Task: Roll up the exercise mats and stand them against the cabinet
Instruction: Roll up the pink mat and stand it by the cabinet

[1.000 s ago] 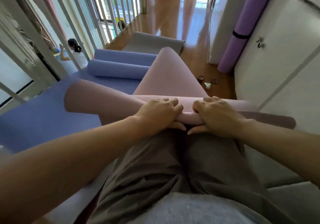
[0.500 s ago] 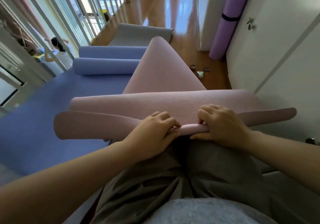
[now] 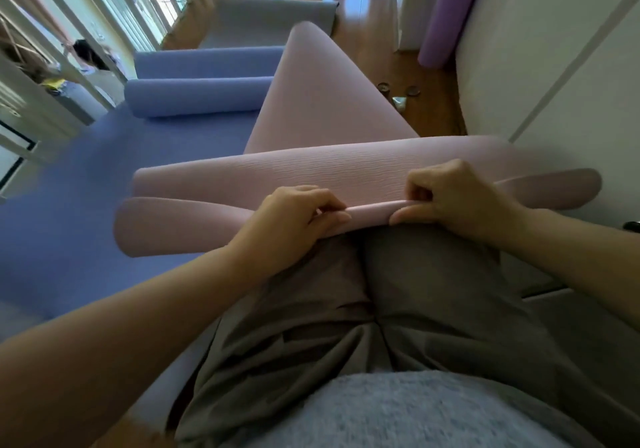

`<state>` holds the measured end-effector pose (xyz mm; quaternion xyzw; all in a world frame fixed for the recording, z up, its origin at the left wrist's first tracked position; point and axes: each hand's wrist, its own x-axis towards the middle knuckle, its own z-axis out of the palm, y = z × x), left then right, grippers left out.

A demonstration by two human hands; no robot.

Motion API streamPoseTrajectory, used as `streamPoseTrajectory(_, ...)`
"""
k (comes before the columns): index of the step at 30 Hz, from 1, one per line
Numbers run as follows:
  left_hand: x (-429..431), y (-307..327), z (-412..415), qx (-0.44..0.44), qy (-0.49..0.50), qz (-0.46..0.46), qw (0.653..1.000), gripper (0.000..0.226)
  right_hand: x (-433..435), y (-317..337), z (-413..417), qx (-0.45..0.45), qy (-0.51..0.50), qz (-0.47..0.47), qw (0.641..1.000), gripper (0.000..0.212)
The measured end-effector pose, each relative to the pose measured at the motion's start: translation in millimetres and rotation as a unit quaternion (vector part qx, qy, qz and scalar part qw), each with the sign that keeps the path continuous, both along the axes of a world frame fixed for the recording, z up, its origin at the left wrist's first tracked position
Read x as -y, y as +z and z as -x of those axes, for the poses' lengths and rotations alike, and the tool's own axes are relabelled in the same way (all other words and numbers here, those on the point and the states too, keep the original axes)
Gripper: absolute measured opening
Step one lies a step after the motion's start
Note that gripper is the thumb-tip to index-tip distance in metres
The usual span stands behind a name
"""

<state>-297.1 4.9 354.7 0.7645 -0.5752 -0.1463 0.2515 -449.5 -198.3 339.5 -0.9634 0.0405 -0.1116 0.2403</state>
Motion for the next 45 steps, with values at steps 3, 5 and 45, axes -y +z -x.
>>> streamPoseTrajectory(3, 5, 0, -7, -0.001, 0.007, -0.025, 1.0, 0.026, 0, 3, -7, -0.045, -0.05, -0.02, 0.998, 0.042)
streamPoseTrajectory(5, 9, -2, -12, 0.006, 0.001, -0.031, 1.0, 0.027, 2, 3, -10, -0.058, -0.059, -0.021, 0.996, 0.04)
streamPoseTrajectory(45, 19, -4, -36, 0.309, -0.009, -0.061, 0.949, 0.051, 8, -27, -20, 0.095, -0.118, 0.199, 0.968, 0.053)
